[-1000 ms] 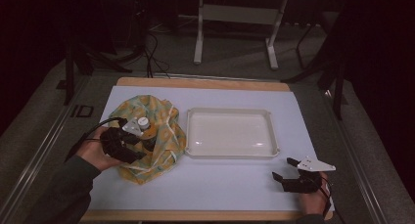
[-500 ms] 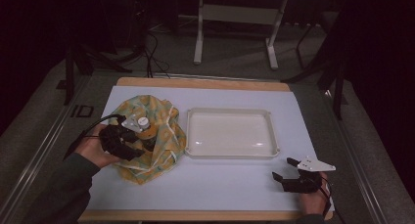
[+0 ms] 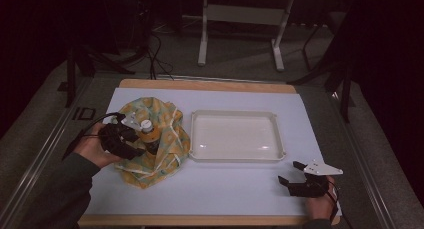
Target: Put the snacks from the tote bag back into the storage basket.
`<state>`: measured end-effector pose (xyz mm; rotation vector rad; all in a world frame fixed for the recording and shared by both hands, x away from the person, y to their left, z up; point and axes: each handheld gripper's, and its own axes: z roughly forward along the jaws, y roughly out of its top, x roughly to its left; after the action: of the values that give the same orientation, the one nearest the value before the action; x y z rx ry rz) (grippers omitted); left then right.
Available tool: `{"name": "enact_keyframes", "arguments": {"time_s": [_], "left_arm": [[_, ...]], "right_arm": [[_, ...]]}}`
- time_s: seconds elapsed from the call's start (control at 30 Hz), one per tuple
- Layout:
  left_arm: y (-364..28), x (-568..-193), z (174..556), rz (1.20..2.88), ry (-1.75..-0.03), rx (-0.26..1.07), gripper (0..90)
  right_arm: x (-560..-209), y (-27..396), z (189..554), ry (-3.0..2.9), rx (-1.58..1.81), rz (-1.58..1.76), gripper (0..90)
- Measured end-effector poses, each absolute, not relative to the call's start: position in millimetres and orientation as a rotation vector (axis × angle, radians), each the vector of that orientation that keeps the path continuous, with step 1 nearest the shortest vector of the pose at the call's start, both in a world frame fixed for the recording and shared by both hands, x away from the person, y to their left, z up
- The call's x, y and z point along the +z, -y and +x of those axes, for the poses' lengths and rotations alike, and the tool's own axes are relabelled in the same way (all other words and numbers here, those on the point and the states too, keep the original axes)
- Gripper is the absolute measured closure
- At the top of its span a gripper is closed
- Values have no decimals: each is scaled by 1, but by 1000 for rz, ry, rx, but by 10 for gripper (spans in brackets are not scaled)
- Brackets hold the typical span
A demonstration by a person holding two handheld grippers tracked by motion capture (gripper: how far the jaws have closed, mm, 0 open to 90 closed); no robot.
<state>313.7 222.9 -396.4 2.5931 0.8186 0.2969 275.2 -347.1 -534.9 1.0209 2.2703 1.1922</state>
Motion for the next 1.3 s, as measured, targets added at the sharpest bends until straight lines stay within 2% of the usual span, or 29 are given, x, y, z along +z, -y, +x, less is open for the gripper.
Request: {"name": "enact_keyframes", "arguments": {"time_s": [1.3], "left_arm": [[-220,-379,334,2618,-848,275,455]], "right_arm": [[-535,347,275,-2269,1192,1016,151]]}}
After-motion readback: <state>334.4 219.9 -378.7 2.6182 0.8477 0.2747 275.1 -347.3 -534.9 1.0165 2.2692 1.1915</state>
